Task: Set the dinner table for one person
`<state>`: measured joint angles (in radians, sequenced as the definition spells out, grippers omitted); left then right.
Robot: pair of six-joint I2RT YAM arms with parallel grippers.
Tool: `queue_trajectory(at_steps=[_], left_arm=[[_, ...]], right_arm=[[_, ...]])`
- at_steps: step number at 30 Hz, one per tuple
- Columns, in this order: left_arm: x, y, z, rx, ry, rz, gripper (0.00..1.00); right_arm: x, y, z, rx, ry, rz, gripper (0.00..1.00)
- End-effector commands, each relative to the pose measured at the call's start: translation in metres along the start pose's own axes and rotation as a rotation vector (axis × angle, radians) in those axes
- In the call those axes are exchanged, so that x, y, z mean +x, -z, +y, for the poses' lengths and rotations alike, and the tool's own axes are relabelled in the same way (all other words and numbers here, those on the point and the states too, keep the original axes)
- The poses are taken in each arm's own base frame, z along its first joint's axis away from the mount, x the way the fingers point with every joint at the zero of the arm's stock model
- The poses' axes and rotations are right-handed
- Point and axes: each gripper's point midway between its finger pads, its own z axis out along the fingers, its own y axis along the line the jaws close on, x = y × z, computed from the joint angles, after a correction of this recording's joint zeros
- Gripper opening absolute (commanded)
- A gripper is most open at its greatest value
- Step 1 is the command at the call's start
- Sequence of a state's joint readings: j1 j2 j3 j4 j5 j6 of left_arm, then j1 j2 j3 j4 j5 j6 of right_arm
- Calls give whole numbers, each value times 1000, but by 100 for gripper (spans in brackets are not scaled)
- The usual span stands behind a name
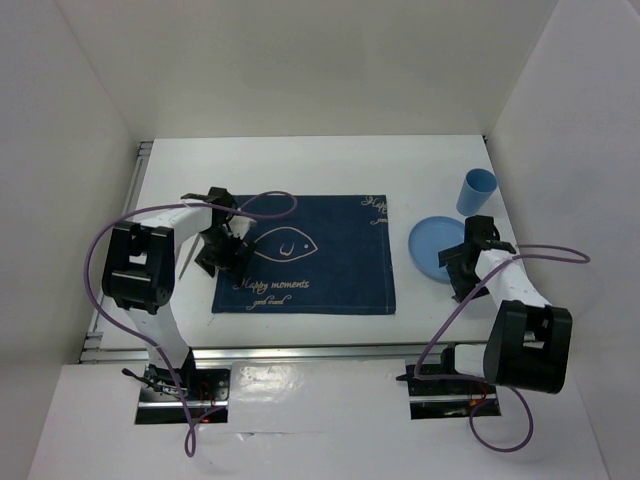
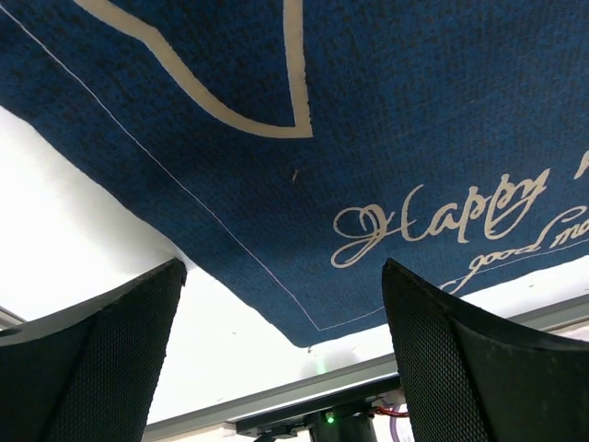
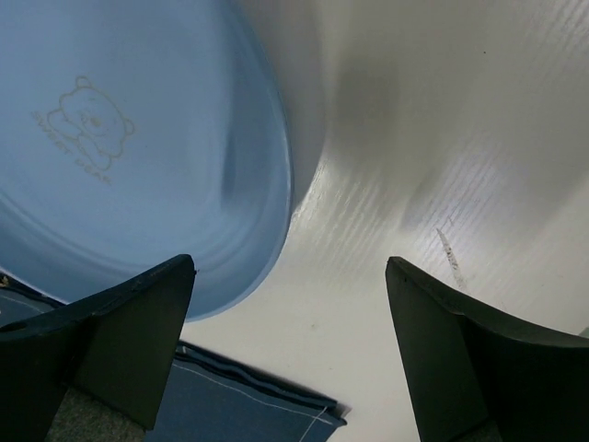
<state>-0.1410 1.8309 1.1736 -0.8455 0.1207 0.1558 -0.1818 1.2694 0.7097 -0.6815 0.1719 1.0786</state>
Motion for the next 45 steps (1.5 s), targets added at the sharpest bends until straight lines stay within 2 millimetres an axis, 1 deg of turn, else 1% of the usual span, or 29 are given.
queue_trajectory(at_steps=[1,5,7,9,10,14,19,20,21,23,24,25,26,27,29,30,32,33,34,35,36,37,39,40,41,42,43,44,45], left_arm=[[4,-5,-10,59,-13,14,93],[5,-8,-14,89,-19,19,92],[10,-9,-15,94,-15,38,92],[8,-3,-16,88,-20,16,92],[11,-5,-16,90,-18,25,92],[8,4,-15,73,-25,-8,93],[10,5,-17,81,-25,-12,93],[10,5,-17,81,-25,-12,93],[12,6,-16,72,-26,-11,93],[14,4,-15,63,-26,-9,93],[13,6,-15,61,-27,-17,93],[12,6,-17,71,-27,-20,93],[12,6,-18,82,-36,-23,93],[12,6,-18,82,-37,-23,93],[12,6,-18,82,-37,-23,93],[5,13,-18,76,-41,-45,93],[-2,23,-13,54,-49,-86,94],[-7,29,-12,49,-53,-107,94],[-15,38,-8,37,-62,-143,96],[-17,44,-13,59,-65,-156,96],[-21,53,-14,62,-80,-179,96],[-28,60,-14,56,-85,-199,96],[-31,72,-9,49,-51,-221,96],[-37,81,-7,27,-47,-248,96],[-37,84,5,3,-8,-257,96],[-36,85,10,-5,26,-256,96],[-37,92,16,-23,48,-278,96],[-34,98,27,-45,78,-291,96],[-35,99,32,-49,106,-304,96]], right_arm=[[-8,-5,14,-57,-61,-42,92],[-7,-20,15,-25,-67,-37,88],[-7,-25,16,-22,-79,-35,84],[-10,-27,25,-51,-85,-48,78],[-8,-31,23,-43,-94,-44,77],[-2,-37,24,-34,-135,-9,71],[-1,-39,21,-12,-170,-10,49],[0,-39,18,3,-178,-4,38],[4,-37,15,8,-187,8,32],[5,-28,18,-25,-201,15,20],[9,-26,20,-55,-204,36,7],[10,-23,23,-85,-195,41,0],[5,-13,34,-152,-176,25,0],[8,-6,41,-197,-152,49,0],[2,14,61,-316,-62,41,0],[5,28,74,-375,-16,54,0],[0,50,87,-443,68,3,0],[4,62,97,-482,126,-16,0],[1,76,110,-523,172,-42,0],[0,91,124,-596,262,-88,0],[6,104,137,-658,330,-98,0],[30,122,156,-745,447,-74,0],[59,117,170,-765,641,-44,0],[84,131,183,-806,733,-11,0],[103,111,185,-757,806,32,0],[117,105,186,-749,894,43,0],[143,115,194,-778,975,65,0],[156,110,195,-760,1018,78,0],[172,92,192,-722,1080,120,0]])
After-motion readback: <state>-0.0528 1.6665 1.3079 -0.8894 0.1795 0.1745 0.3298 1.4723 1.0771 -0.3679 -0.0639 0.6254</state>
